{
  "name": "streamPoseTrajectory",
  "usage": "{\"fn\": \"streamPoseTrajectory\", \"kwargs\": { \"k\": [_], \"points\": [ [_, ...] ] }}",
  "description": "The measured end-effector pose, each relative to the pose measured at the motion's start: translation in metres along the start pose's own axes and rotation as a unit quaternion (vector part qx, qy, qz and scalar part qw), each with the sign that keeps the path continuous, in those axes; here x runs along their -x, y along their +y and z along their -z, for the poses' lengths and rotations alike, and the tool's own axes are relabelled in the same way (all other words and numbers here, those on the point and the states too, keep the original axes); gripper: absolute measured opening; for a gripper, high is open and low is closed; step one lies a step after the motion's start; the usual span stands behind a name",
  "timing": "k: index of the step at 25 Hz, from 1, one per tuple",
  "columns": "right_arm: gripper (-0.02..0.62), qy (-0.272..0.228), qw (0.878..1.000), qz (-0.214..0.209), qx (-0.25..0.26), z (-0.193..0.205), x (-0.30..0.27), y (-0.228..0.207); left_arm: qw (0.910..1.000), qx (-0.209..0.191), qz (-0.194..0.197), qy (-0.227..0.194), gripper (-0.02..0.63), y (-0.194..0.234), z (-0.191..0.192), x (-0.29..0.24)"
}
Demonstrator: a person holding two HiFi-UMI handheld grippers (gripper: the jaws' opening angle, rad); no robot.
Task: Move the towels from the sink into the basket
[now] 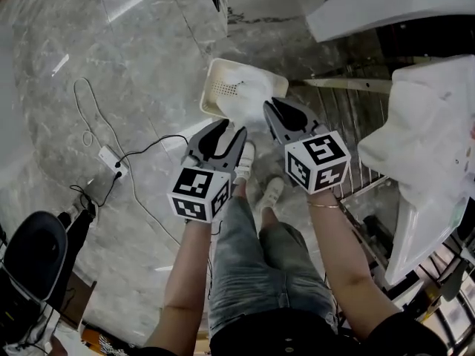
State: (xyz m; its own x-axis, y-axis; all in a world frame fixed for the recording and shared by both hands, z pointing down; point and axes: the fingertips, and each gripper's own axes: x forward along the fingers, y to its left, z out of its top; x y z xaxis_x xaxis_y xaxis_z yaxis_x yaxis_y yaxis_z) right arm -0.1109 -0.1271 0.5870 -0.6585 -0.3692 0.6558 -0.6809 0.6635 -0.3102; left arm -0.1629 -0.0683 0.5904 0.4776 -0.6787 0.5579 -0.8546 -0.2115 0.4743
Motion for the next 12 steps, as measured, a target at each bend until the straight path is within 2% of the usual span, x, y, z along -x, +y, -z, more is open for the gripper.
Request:
{"fn": "streamPoseTrajectory", "kwargs": {
  "k": [6,12],
  "points": [
    [0.043,0.016,1.0,0.002,0.0,0.022,-0.021,-0.013,0.9997,0.013,-0.015,0.01,0.147,0.017,0.021,-0.013],
    [0.044,0.035,0.999,0.01,-0.008,0.039,-0.033,-0.022,0.9996,0.017,-0.012,0.019,0.146,0.016,0.032,-0.022]
  ]
}}
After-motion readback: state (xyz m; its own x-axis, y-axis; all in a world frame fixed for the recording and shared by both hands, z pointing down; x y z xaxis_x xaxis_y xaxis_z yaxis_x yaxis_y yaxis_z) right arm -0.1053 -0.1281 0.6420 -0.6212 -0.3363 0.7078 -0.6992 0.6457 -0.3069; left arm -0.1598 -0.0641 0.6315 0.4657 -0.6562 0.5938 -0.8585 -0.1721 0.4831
